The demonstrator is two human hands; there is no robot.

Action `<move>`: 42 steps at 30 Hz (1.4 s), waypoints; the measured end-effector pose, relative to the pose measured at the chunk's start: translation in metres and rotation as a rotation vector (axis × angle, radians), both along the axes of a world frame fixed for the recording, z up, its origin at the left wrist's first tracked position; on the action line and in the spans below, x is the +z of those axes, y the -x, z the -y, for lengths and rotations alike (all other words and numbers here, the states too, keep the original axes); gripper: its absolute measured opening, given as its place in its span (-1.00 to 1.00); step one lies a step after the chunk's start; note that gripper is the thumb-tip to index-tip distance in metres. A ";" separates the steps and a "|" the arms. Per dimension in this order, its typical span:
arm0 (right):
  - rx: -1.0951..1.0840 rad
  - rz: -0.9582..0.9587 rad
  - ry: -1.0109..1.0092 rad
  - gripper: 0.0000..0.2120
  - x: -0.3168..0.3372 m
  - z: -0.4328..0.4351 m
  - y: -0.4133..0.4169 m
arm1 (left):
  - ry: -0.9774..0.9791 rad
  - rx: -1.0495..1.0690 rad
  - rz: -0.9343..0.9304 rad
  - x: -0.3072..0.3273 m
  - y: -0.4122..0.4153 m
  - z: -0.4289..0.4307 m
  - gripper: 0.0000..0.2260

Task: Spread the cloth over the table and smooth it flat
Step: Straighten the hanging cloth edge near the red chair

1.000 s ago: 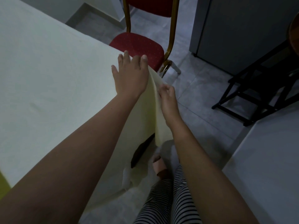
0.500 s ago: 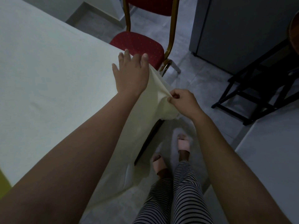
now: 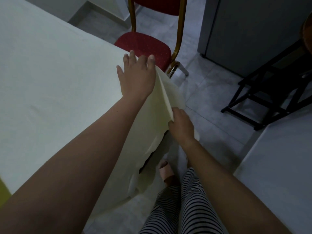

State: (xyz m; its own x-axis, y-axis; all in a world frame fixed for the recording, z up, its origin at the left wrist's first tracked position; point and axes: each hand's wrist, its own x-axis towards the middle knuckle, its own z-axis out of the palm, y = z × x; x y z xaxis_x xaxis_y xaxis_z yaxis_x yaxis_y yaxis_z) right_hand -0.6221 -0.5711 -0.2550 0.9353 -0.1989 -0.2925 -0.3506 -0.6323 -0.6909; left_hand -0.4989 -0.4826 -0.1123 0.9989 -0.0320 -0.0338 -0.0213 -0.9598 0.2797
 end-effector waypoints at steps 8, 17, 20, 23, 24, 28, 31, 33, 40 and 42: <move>-0.562 -0.066 -1.076 -0.67 0.046 -0.015 -0.054 | -0.003 0.005 0.003 0.000 0.001 0.001 -0.57; -0.398 0.167 -0.359 -0.84 0.032 -0.012 -0.077 | 0.005 0.004 0.001 -0.001 0.000 0.000 -0.58; -0.407 0.238 -0.118 -0.89 0.031 0.004 -0.070 | 0.005 0.006 -0.006 -0.001 0.000 0.000 -0.58; -0.421 0.354 0.052 -0.91 0.038 0.031 -0.053 | -0.002 -0.004 -0.003 -0.001 0.000 -0.001 -0.59; -0.418 0.390 0.109 -0.91 0.041 0.039 -0.048 | -0.003 -0.006 0.002 -0.001 0.000 -0.001 -0.59; -0.391 0.448 0.271 -0.88 0.047 0.053 -0.047 | -0.001 -0.007 -0.001 -0.001 0.000 -0.002 -0.58; -0.400 0.428 0.319 -0.83 0.048 0.058 -0.058 | -0.005 -0.012 0.006 -0.002 0.000 -0.002 -0.59; -0.392 0.411 0.308 -0.80 0.050 0.058 -0.063 | -0.012 -0.016 0.013 -0.003 -0.001 -0.002 -0.59; -0.252 0.367 -0.008 -0.81 0.033 0.023 -0.015 | -0.003 -0.005 0.009 -0.004 -0.002 -0.002 -0.59; -0.183 0.370 -0.023 -0.73 0.028 0.009 -0.006 | -0.017 -0.009 0.018 -0.004 -0.002 -0.001 -0.59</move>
